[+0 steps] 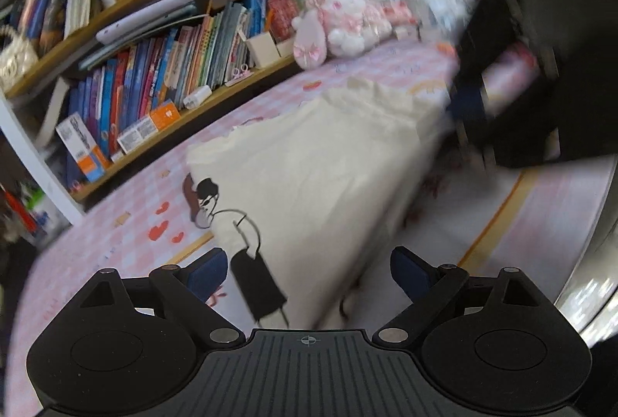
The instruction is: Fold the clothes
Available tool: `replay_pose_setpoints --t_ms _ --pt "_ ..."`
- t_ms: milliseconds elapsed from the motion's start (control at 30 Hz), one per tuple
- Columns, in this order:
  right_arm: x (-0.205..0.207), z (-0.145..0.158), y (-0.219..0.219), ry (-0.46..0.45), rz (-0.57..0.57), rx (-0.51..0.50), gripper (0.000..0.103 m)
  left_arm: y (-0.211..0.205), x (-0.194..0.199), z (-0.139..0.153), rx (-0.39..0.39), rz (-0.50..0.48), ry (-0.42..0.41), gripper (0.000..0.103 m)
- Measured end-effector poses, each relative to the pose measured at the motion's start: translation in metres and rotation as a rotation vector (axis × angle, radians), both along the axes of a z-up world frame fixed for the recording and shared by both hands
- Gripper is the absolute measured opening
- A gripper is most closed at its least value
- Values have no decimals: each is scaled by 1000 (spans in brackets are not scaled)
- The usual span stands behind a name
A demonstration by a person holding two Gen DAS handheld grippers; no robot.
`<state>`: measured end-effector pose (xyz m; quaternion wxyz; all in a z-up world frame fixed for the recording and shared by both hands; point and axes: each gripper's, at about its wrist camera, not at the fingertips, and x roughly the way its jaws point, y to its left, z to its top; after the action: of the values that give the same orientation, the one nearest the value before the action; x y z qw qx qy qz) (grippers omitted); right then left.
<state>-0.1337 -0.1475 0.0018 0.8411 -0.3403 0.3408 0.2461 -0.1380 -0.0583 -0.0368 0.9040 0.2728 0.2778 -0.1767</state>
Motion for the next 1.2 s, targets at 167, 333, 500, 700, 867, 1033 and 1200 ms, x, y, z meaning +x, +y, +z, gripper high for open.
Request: replay_pose_setpoints --t_ms 167,333,500,700,867,1033,1200 --pt "4 10 -1 -22 -1 -3 7 -4 -9 -9 102 -39 -37 63" --pt "-1 5 -5 -13 -4 -6 7 -6 -17 -17 191 -81 -73 43" --pt "-9 -8 -9 -4 -13 -12 7 -7 -24 -16 222 -118 -113 10" --pt "-23 -33 -13 -51 -8 -79 26 -1 -22 6 148 -120 -141 7" --pt "-32 -52 -18 -89 14 -154 26 1 -16 13 133 -114 -130 8" --pt "-36 -56 -21 -119 26 -191 26 2 -15 14 119 -108 -119 8" --pt "-36 -59 -23 -142 24 -228 30 4 -13 18 92 -94 -109 8"
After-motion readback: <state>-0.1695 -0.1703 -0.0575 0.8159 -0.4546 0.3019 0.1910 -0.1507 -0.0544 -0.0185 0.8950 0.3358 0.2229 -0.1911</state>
